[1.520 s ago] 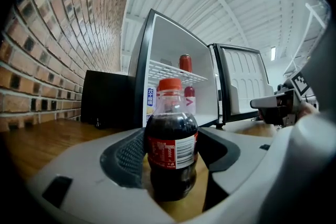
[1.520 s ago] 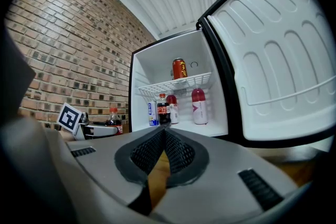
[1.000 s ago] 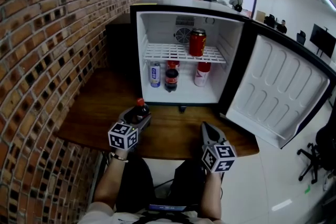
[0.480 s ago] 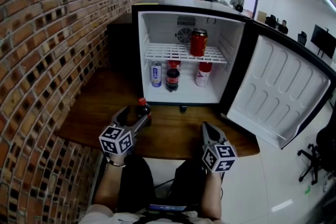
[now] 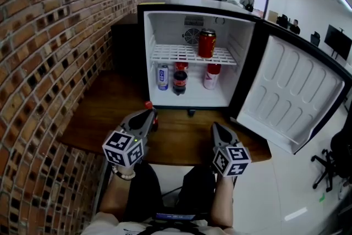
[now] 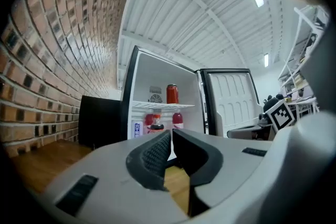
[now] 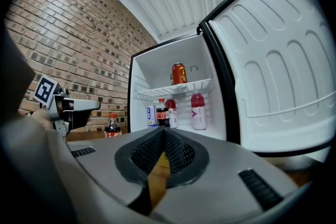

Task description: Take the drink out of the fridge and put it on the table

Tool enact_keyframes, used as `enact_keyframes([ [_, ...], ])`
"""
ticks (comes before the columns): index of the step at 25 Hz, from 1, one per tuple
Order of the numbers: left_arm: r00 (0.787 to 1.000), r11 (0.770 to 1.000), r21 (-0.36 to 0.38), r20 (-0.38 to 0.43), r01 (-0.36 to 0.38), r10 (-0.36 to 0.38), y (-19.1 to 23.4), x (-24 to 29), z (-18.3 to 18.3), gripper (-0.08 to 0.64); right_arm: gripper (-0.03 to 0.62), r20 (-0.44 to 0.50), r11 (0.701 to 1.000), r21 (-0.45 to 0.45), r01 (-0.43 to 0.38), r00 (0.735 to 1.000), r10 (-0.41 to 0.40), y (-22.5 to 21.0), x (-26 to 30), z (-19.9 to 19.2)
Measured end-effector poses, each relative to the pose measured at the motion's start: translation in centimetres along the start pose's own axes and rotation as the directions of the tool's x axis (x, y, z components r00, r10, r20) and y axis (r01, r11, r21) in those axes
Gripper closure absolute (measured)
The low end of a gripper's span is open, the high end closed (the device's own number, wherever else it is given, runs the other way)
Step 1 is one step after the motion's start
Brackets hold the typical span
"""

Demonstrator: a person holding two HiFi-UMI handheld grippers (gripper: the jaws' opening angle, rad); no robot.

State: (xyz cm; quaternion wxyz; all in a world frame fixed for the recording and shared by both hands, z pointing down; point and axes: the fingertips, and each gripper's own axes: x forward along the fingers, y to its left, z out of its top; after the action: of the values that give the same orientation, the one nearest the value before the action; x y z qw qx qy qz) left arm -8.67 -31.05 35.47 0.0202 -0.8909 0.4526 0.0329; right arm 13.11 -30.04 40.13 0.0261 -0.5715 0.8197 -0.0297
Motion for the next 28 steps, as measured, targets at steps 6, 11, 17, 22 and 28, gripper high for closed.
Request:
enact_keyframes([
  [6, 0.994, 0.994, 0.003, -0.024, 0.106, -0.105, -4.0, 3.1, -0.1, 0.560, 0.571, 0.023, 0.999, -0.031, -0.018, 1.000, 0.019, 0.2, 0.0, 3.3],
  [11, 0.990, 0.991, 0.004, -0.045, 0.133, -0.133, -6.5, 4.8, -0.5, 0.560, 0.572, 0.042, 0.998, -0.041, -0.042, 0.998, 0.044, 0.8, -0.2, 4.8],
  [17, 0.988, 0.990, -0.017, -0.070, 0.139, -0.140, -8.0, 5.6, -2.2, 0.560, 0.572, 0.037, 0.998, -0.039, -0.048, 0.998, 0.049, 1.4, -0.1, 3.9],
  [22, 0.989, 0.991, -0.028, -0.073, 0.128, -0.130, -7.5, 5.5, -2.5, 0.560, 0.574, 0.038, 0.997, -0.074, -0.029, 0.999, 0.032, 1.3, -0.1, 3.8],
  [28, 0.990, 0.991, -0.033, -0.065, 0.127, -0.129, -7.4, 5.4, -2.2, 0.560, 0.574, 0.036, 0.997, -0.073, -0.036, 0.999, 0.038, 1.5, -0.1, 3.6],
])
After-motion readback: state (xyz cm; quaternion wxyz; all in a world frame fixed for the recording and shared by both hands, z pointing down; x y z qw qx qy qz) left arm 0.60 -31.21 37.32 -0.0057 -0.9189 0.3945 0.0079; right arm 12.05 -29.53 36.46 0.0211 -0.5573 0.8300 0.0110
